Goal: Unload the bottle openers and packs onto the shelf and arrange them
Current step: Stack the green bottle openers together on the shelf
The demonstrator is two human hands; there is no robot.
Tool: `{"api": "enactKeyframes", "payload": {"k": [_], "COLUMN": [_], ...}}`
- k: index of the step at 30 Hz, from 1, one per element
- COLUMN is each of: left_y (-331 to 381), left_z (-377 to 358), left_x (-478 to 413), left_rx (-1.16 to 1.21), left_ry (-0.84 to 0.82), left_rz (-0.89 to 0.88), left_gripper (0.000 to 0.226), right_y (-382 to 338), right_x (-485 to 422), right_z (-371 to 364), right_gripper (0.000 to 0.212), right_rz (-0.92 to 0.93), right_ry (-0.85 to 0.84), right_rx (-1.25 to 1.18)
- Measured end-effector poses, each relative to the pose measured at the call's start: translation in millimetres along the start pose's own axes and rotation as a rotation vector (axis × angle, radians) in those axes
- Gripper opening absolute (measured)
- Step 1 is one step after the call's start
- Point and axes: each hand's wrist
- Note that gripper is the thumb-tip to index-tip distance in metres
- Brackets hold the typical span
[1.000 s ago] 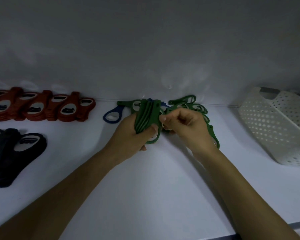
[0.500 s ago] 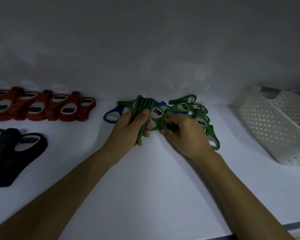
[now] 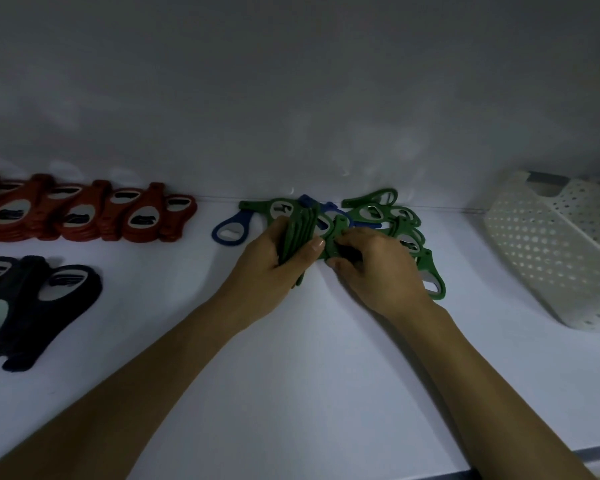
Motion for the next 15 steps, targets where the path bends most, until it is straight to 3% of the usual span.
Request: {"api": "enactKeyframes", "payload": {"k": [10, 13, 15], "left_y": [-5.7, -3.1, -2.1], "left_z": [1.6, 1.5, 3.2], "left_x": [-0.2, -1.7, -1.8], "left_rx": [0.013, -0.018, -0.005], "left_ry": [0.021, -0.011, -0.049], "left_rz": [0.028, 0.044, 0.063], "left_gripper": [0.014, 0.016, 0.019], "right_y": [-4.0, -12.1, -18.4], "right_x": [1.8, 1.6, 2.3], "right_z": [3.4, 11.0, 16.3], "right_gripper": [0.017, 0.023, 0.040], "right_rz": [-0.038, -0.103, -0.077], "right_ry": [0.042, 0.181, 0.120], "right_rx": [-0.049, -0.418, -0.626]}}
Point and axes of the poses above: each hand's wrist, its own x-axis away from the middle knuckle, its own z-axis out of the back of the hand, y = z × x, and after that the axes turned 6 degrees about x, right-handed
